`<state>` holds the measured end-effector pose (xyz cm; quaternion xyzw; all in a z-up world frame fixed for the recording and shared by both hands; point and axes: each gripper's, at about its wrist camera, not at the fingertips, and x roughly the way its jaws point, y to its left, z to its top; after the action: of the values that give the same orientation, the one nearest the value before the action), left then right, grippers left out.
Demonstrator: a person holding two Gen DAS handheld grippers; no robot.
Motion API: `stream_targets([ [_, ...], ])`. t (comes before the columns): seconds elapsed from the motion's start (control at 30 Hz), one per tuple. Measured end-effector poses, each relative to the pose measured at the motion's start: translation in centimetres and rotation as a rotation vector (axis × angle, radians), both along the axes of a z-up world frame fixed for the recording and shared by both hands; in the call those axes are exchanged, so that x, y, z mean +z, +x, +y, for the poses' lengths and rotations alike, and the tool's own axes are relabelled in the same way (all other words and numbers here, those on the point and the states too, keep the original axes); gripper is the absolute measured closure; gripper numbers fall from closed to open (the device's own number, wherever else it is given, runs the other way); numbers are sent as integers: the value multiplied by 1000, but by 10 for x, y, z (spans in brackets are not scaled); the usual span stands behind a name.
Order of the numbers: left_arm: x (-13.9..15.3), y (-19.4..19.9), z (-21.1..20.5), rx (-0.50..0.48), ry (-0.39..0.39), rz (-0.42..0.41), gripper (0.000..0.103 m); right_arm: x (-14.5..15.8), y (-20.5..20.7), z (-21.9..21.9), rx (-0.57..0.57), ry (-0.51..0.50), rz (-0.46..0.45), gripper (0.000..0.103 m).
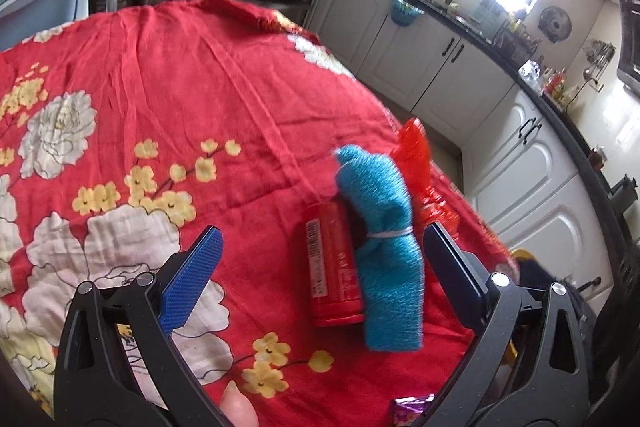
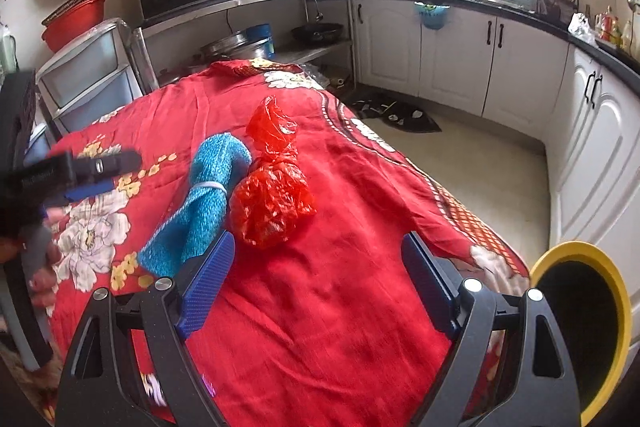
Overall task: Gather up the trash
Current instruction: 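Grasp the red plastic bag with the right tool while the left tool grasps the red can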
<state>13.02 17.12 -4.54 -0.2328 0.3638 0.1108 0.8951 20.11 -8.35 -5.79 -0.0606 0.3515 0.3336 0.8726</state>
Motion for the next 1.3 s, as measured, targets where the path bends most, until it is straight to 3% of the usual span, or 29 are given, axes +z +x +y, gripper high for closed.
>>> stream_targets([
  [0.2, -20, 12, 3, -22, -19, 60, 34, -3, 23, 19, 13, 18, 42, 21],
  [0.43, -38, 26, 6, -46, -82, 115, 51, -13, 50, 48, 52, -1, 113, 30],
  [0.6, -43, 31, 5, -50, -90, 127, 53, -28, 68, 65, 72, -3, 196, 37],
  [0.67, -44, 31, 4, -54, -85, 126, 54, -37, 72, 70, 92, 8, 239, 46],
  [0.73, -45, 32, 1, -66, -79, 127, 60, -43, 72, 73, 112, 18, 267, 62],
  [0.9, -47, 35, -3, -93, -41, 135, 69, -48, 63, 69, 115, 23, 258, 78],
  [1.0, -48, 34, -2, -97, -37, 138, 75, -49, 60, 60, 98, 33, 249, 81],
  [1.3, -47, 23, 0, -98, -37, 131, 76, -45, 40, 30, 69, 20, 206, 82],
])
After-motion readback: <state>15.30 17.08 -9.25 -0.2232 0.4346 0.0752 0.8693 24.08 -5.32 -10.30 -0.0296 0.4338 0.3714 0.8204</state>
